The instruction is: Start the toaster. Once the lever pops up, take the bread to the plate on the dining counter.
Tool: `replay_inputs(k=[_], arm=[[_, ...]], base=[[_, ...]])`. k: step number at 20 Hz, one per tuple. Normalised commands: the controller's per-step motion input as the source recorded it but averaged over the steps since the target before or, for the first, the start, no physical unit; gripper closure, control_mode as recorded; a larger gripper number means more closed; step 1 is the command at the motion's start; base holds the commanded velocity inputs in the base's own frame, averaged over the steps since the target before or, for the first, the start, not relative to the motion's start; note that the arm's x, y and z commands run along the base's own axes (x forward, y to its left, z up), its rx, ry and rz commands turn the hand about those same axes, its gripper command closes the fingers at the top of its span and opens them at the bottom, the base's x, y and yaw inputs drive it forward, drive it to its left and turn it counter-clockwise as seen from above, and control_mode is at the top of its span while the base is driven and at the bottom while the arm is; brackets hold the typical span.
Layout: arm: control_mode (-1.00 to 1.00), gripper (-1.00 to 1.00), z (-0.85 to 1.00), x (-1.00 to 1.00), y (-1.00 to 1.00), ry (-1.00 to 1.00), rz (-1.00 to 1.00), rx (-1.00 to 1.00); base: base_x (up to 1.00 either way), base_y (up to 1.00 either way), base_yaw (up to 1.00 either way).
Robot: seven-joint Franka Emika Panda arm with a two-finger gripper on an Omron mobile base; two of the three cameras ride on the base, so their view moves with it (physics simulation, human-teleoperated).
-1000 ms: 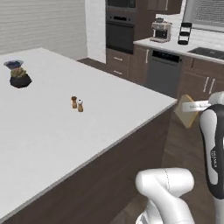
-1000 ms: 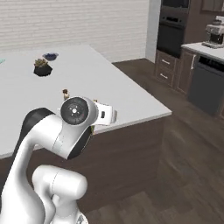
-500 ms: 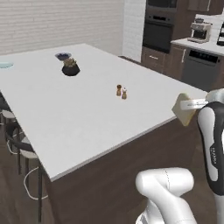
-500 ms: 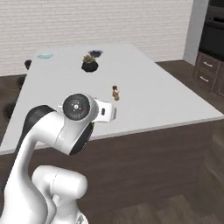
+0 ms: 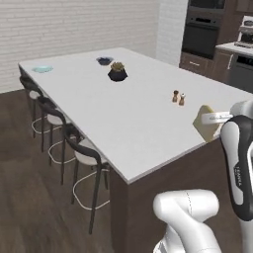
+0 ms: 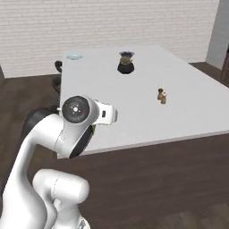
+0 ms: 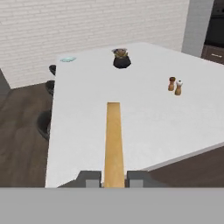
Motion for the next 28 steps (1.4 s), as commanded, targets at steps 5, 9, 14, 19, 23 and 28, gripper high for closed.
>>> replay_inputs(k=[5,9,14,19,23,28], arm=[[1.00,1.00,0.00,0.00,0.00,0.00,0.00,0.00],[1.00,1.00,0.00,0.00,0.00,0.00,0.00,0.00],[1.00,1.00,0.00,0.00,0.00,0.00,0.00,0.00],[1.00,1.00,0.00,0.00,0.00,0.00,0.00,0.00],[1.00,1.00,0.00,0.00,0.00,0.00,0.00,0.00],[1.00,1.00,0.00,0.00,0.00,0.00,0.00,0.00]], base=[[0.25,1.00,0.00],[0.29,1.00,0.00],[0.42,1.00,-0.07],[0.53,1.00,-0.16],[0.54,1.00,-0.18],[0.53,1.00,-0.18]])
